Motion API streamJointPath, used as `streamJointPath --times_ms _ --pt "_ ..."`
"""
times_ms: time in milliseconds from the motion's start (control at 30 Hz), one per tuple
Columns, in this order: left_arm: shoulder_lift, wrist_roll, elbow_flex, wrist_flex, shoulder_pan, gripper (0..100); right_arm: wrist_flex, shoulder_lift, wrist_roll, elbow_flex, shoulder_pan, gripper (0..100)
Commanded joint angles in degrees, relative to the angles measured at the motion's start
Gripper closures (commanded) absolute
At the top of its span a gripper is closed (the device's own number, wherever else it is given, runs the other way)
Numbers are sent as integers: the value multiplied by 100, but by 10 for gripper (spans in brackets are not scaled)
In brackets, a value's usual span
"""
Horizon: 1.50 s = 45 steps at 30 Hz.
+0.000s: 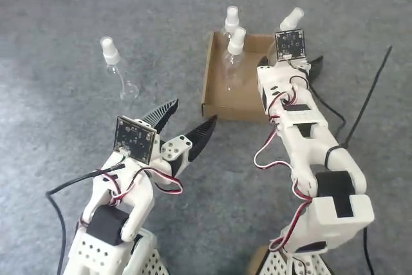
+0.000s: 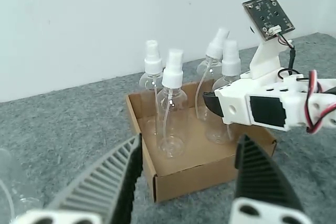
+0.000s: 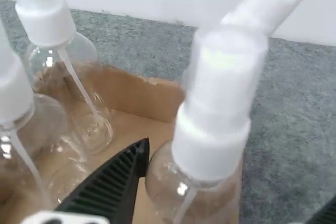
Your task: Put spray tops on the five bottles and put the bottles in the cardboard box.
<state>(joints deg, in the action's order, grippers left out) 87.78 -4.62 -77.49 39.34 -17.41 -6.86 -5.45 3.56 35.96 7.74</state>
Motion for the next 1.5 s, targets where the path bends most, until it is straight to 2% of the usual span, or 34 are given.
streamJointPath --times_ms 0,500,767,867,1000,1133,1333,1467 --pt "-35 35 48 -149 18 735 330 760 26 -229 -31 534" --pt "-26 35 48 -149 18 735 1798 2237 18 -220 119 534" --pt "-9 35 84 -132 62 735 3354 3345 18 -211 180 544" --pt "-26 9 198 -141 387 735 3969 3679 18 -211 189 615" --pt "-53 -9 681 26 1108 735 4541 4277 18 9 180 785" --pt "-62 35 1789 1090 2022 735 4760 5165 141 633 180 935" --pt "-378 659 2958 2171 2840 735 4954 6484 1196 1855 84 946" --pt "-1653 826 3407 2338 3481 735 5174 6879 1495 2505 -778 946"
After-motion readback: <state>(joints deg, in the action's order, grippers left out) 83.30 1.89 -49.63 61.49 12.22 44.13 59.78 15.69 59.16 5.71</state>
